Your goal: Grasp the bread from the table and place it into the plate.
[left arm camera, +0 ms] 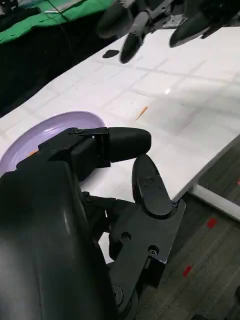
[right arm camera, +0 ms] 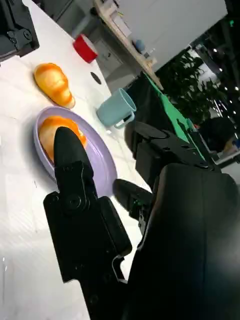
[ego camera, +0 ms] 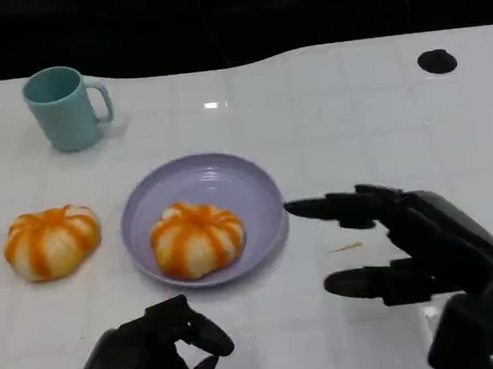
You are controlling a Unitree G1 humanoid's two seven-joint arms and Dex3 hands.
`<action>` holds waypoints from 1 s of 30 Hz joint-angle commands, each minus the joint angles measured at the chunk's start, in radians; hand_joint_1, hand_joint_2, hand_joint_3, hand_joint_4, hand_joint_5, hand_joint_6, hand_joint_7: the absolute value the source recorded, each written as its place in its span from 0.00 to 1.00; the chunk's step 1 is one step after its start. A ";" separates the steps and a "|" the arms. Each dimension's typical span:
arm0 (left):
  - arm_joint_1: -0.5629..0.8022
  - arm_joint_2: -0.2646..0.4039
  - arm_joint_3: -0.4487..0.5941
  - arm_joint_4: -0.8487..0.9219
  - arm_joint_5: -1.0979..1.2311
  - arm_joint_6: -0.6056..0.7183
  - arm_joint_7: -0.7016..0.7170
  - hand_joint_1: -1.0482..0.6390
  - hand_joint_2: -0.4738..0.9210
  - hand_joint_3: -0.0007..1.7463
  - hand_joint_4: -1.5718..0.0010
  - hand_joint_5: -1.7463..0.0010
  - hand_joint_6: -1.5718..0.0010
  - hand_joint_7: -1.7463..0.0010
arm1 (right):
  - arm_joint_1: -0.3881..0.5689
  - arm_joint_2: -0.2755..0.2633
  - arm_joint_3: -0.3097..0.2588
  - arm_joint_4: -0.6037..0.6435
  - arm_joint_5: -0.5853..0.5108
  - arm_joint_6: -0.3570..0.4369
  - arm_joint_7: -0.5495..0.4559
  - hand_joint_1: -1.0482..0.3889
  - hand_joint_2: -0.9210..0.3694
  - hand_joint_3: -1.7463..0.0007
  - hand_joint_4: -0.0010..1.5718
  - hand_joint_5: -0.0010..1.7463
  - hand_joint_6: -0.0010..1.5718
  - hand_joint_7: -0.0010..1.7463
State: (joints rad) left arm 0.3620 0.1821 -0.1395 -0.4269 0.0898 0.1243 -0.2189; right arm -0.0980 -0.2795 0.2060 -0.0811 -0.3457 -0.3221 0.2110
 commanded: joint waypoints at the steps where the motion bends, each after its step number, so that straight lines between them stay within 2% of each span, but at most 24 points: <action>1: 0.003 0.013 0.001 0.000 -0.003 -0.003 -0.005 0.50 0.89 0.42 0.59 0.00 0.60 0.27 | 0.079 -0.014 -0.066 -0.039 0.063 -0.026 -0.025 0.52 0.03 0.94 0.37 0.67 0.49 0.23; 2: 0.003 0.013 0.001 -0.001 -0.003 -0.001 -0.005 0.50 0.89 0.42 0.60 0.00 0.60 0.28 | 0.090 -0.014 -0.075 -0.039 0.068 -0.035 -0.030 0.55 0.06 0.91 0.38 0.70 0.49 0.30; 3: 0.003 0.013 0.002 -0.001 -0.004 -0.001 -0.006 0.49 0.89 0.42 0.60 0.00 0.60 0.28 | 0.100 -0.017 -0.084 -0.038 0.068 -0.048 -0.036 0.57 0.12 0.83 0.39 0.73 0.46 0.38; 4: 0.003 0.013 0.002 -0.002 -0.005 -0.001 -0.006 0.50 0.89 0.42 0.60 0.00 0.60 0.28 | 0.109 -0.020 -0.094 -0.035 0.069 -0.063 -0.043 0.60 0.24 0.65 0.41 0.77 0.45 0.47; 6: 0.003 0.015 0.002 -0.001 -0.003 -0.004 -0.006 0.49 0.89 0.41 0.60 0.00 0.60 0.28 | 0.127 -0.023 -0.111 -0.036 0.064 -0.080 -0.055 0.66 0.38 0.45 0.44 0.82 0.46 0.57; 8: 0.002 0.016 0.002 -0.005 -0.001 0.003 -0.005 0.49 0.90 0.41 0.59 0.00 0.60 0.28 | 0.154 -0.025 -0.128 -0.059 0.047 -0.068 -0.067 0.69 0.44 0.34 0.47 0.86 0.49 0.62; 10: 0.002 0.015 0.002 -0.009 -0.002 0.011 -0.005 0.49 0.90 0.41 0.59 0.00 0.60 0.28 | 0.178 -0.033 -0.142 -0.083 0.036 -0.055 -0.068 0.73 0.46 0.28 0.49 0.92 0.52 0.65; 13: 0.001 0.015 0.004 -0.012 -0.006 0.020 -0.008 0.49 0.90 0.41 0.60 0.00 0.60 0.28 | 0.218 -0.051 -0.158 -0.124 0.013 -0.031 -0.056 0.75 0.49 0.22 0.53 0.99 0.54 0.68; 20: -0.001 0.017 0.010 -0.012 -0.014 0.022 -0.011 0.49 0.90 0.40 0.59 0.00 0.59 0.28 | 0.299 -0.083 -0.178 -0.190 -0.075 -0.004 -0.073 0.73 0.53 0.19 0.59 0.99 0.59 0.70; 24: -0.003 0.020 0.014 -0.010 -0.019 0.021 -0.014 0.49 0.90 0.40 0.59 0.00 0.59 0.28 | 0.324 -0.068 -0.177 -0.158 -0.104 -0.019 -0.121 0.72 0.56 0.17 0.61 1.00 0.60 0.72; 30: -0.009 0.024 0.017 0.004 -0.026 0.004 -0.010 0.49 0.90 0.39 0.59 0.00 0.59 0.29 | 0.314 -0.060 -0.169 -0.068 -0.123 -0.082 -0.211 0.72 0.57 0.17 0.61 1.00 0.60 0.74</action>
State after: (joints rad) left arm 0.3580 0.1938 -0.1302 -0.4308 0.0686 0.1391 -0.2220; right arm 0.2218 -0.3399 0.0411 -0.1869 -0.4656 -0.3698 0.0393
